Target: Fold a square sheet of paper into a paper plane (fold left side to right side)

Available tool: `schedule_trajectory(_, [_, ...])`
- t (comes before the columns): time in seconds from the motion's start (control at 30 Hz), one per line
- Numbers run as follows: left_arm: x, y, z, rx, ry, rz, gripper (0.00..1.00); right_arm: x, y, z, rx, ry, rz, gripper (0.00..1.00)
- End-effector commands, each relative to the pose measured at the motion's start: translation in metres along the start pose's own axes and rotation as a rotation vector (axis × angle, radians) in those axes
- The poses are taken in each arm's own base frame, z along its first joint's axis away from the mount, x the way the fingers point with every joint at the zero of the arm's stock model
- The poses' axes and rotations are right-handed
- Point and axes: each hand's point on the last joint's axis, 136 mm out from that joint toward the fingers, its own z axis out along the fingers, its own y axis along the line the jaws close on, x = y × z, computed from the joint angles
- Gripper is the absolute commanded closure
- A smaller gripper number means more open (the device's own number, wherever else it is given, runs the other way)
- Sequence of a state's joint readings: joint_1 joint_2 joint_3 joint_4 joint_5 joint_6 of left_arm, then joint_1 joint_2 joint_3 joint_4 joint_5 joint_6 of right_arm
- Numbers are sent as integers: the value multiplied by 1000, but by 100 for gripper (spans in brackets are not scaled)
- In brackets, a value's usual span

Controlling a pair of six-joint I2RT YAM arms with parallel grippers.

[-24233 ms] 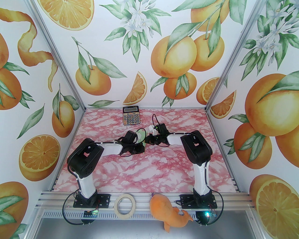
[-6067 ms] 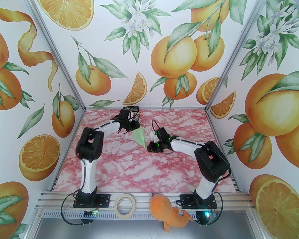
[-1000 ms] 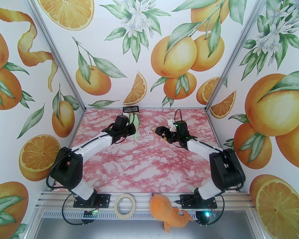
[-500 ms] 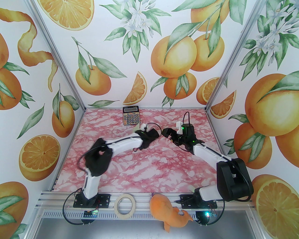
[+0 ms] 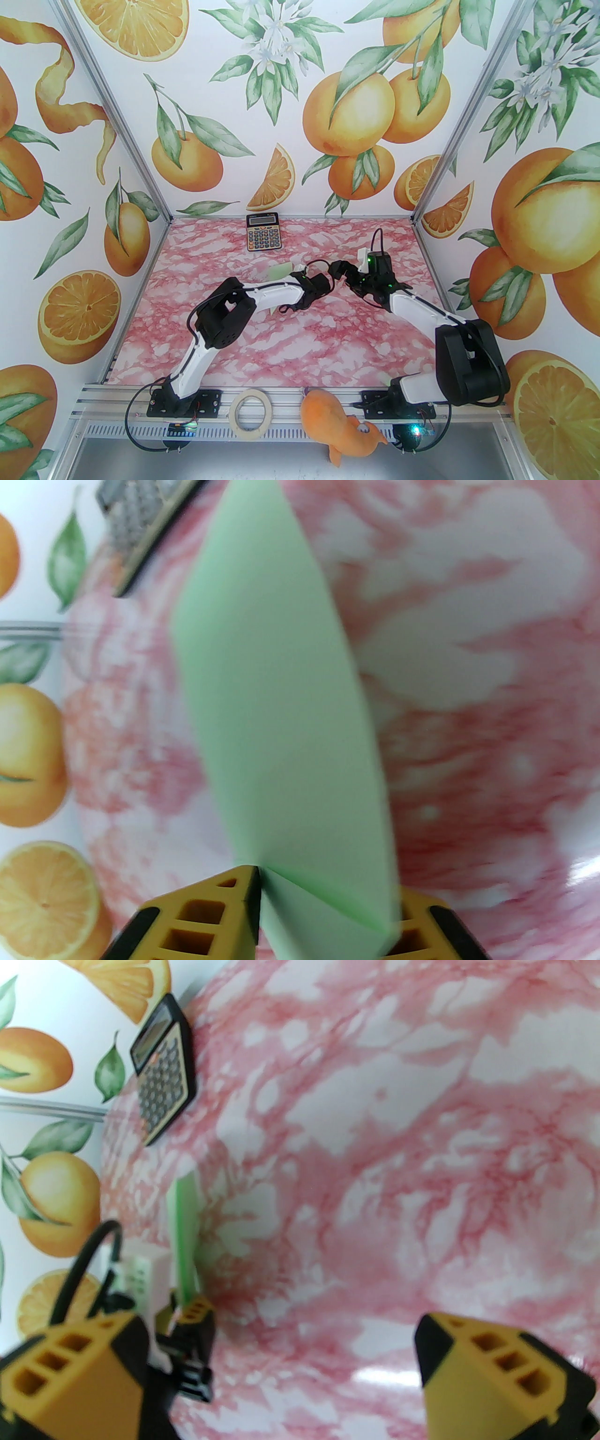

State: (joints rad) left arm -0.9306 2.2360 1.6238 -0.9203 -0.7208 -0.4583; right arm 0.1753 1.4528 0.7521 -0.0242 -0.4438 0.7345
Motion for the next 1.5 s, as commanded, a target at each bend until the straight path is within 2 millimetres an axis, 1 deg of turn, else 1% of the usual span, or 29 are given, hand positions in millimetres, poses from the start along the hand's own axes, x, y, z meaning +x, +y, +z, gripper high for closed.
schedule_trajectory(0.0, [-3,-38,-8,193,-2,-23,57,-2,6,-3,-16,-6,-32,0])
schedule_trajectory(0.03, [-3,-43,-11,237,-2,-33,56,-1,6,-2,-14,-4,-31,0])
schedule_trajectory(0.07, [-5,-45,-16,270,-7,-52,49,-1,5,-2,-13,-4,-32,0])
schedule_trajectory(0.13, [-8,-51,-25,348,-22,-75,41,-1,5,0,-16,4,-31,0])
schedule_trajectory(0.2, [-12,-54,-34,450,-29,-117,39,0,6,2,-20,12,-29,0])
schedule_trajectory(0.37, [-13,-56,-41,543,-36,-164,38,2,6,6,-28,28,-24,0])
schedule_trajectory(0.4, [-16,-56,-46,629,-49,-206,38,3,7,9,-46,44,-16,0])
schedule_trajectory(0.43, [-21,-50,-52,733,-68,-281,35,6,6,12,-47,58,-12,0])
schedule_trajectory(0.57, [-26,-33,-56,821,-93,-374,36,14,9,21,-65,89,-16,0])
schedule_trajectory(0.67, [-30,-18,-60,842,-118,-416,36,25,15,32,-81,128,-22,0])
schedule_trajectory(0.8, [-36,0,-74,866,-165,-450,36,49,31,49,-101,196,-73,0])
schedule_trajectory(0.93, [-32,22,-81,859,-185,-500,37,63,41,61,-115,230,-83,0])
schedule_trajectory(1.0, [-23,33,-73,838,-161,-514,38,68,44,65,-116,244,-89,0])
schedule_trajectory(1.07, [-10,39,-59,789,-123,-506,39,70,46,67,-119,245,-93,0])
schedule_trajectory(1.13, [-1,39,-49,770,-86,-487,39,73,48,70,-122,257,-95,0])
schedule_trajectory(1.27, [11,27,-35,787,-39,-477,38,80,51,74,-121,278,-111,0])
schedule_trajectory(1.4, [18,12,-22,806,1,-469,37,83,52,77,-121,286,-110,0])
schedule_trajectory(1.47, [22,11,-13,787,21,-460,37,83,53,77,-121,286,-111,0])
